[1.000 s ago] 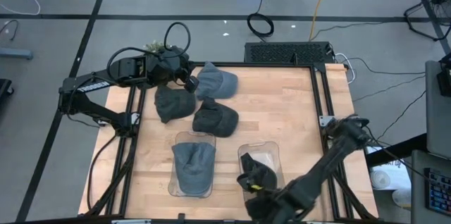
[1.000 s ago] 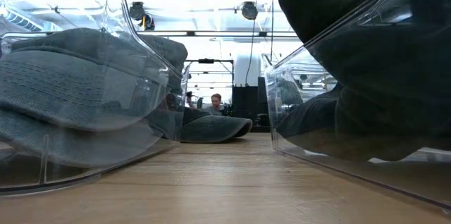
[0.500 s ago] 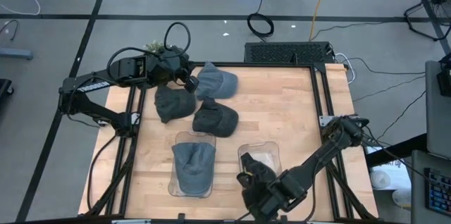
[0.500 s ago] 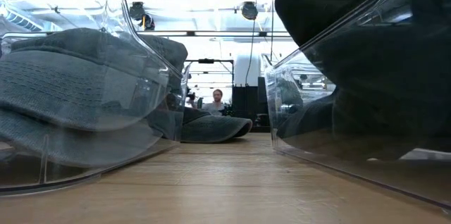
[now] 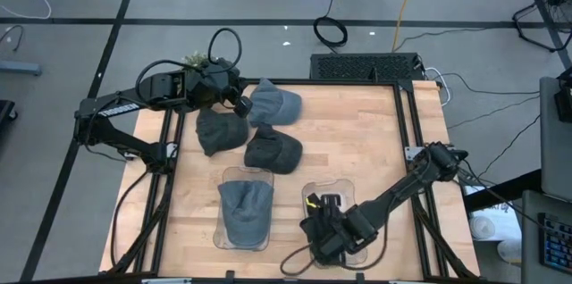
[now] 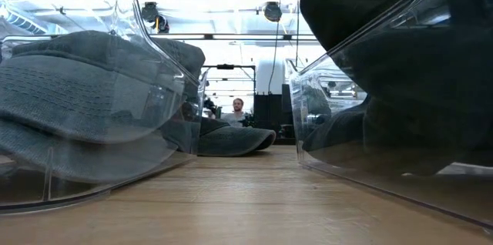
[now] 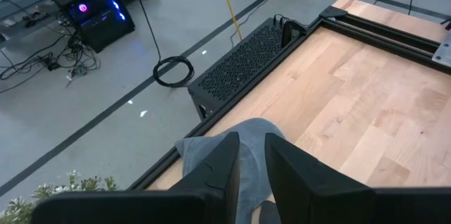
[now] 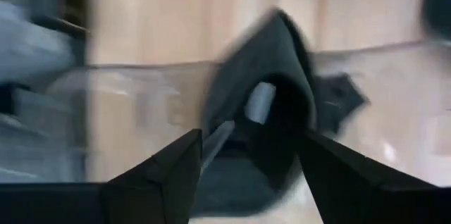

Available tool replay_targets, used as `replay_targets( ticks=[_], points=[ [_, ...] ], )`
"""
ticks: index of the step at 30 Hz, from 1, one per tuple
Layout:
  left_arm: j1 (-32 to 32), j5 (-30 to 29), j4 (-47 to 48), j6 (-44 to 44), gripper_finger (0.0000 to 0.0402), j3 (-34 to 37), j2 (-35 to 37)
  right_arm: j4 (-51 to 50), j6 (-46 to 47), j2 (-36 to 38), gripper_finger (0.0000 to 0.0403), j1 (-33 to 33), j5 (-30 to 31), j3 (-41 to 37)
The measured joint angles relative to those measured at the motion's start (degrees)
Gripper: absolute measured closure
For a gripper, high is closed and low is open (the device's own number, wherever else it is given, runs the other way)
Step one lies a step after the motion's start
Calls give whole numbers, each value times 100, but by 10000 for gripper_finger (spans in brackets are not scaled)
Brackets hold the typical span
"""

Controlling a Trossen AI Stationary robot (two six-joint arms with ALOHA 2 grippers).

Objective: Pick & Place hat
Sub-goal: Put the top right black cap into the right transparent bin

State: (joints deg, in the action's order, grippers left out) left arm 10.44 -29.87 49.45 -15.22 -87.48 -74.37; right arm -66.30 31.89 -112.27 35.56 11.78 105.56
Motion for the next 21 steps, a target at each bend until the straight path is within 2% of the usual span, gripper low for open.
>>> replay_targets(
  ticks=[4,9,15,18,21],
  points=[
    [0,-2,0,0,325,0,2,11,48,15,185,-158,-7,-73],
    [-2,-2,1,0,325,0,2,362,267,13,187,-185,-587,-304],
    [0,-2,2,0,325,0,2,392,885,11,205,-185,-971,-648],
    [0,-2,1,0,325,0,2,393,1037,9,226,-185,-1203,-741],
    [0,-2,0,0,325,0,2,555,950,50,274,-185,-1487,-748]
  ],
)
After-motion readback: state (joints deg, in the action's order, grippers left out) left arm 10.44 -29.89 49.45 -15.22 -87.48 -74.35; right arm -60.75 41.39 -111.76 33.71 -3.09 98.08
